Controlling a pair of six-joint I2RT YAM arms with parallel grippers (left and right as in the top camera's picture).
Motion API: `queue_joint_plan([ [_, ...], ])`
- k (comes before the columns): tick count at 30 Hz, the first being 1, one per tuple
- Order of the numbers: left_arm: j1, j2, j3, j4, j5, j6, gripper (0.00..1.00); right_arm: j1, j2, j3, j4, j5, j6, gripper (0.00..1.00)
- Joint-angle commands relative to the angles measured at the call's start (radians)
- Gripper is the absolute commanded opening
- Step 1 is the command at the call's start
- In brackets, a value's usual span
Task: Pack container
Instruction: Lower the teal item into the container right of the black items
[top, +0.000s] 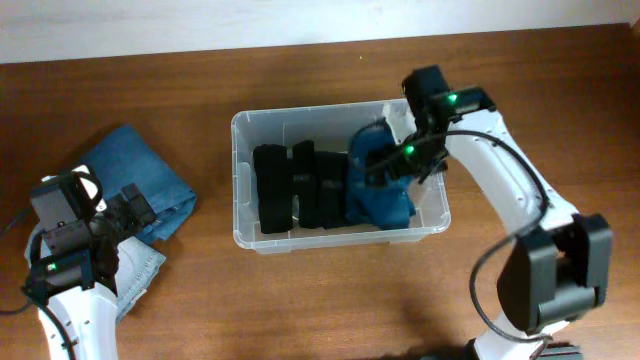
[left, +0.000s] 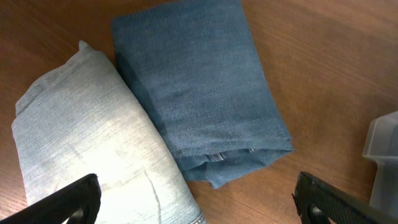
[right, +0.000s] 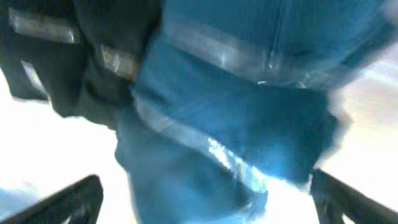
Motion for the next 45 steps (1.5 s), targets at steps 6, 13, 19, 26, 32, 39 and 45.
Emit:
queue_joint_plan([
  [6, 0.005, 0.0, 0.019, 0.002, 0.014, -0.01, 0.99, 0.111, -0.116, 0.186, 0.005, 0.204, -0.072, 0.96],
  [13, 0.005, 0.0, 0.019, 0.002, 0.014, -0.01, 0.99, 0.121, 0.017, 0.022, 0.021, 0.188, -0.026, 0.43],
  [19, 0.005, 0.0, 0.019, 0.002, 0.014, -0.01, 0.99, 0.121, 0.131, -0.135, 0.12, 0.188, -0.019, 0.44],
  [26, 0.005, -0.005, 0.02, -0.011, 0.015, -0.01, 0.99, 0.121, 0.106, -0.04, 0.076, 0.189, -0.024, 0.62],
  [32, 0.008, -0.029, 0.109, -0.085, -0.004, -0.009, 1.0, 0.12, -0.026, 0.244, -0.04, 0.189, -0.031, 0.99],
  [39, 0.256, 0.034, 0.251, -0.319, -0.016, -0.107, 0.99, 0.097, -0.136, 0.37, -0.101, 0.189, -0.031, 0.99],
  [45, 0.491, 0.135, 0.215, -0.342, -0.011, -0.197, 0.99, 0.048, -0.124, 0.352, -0.159, 0.188, -0.03, 0.99],
])
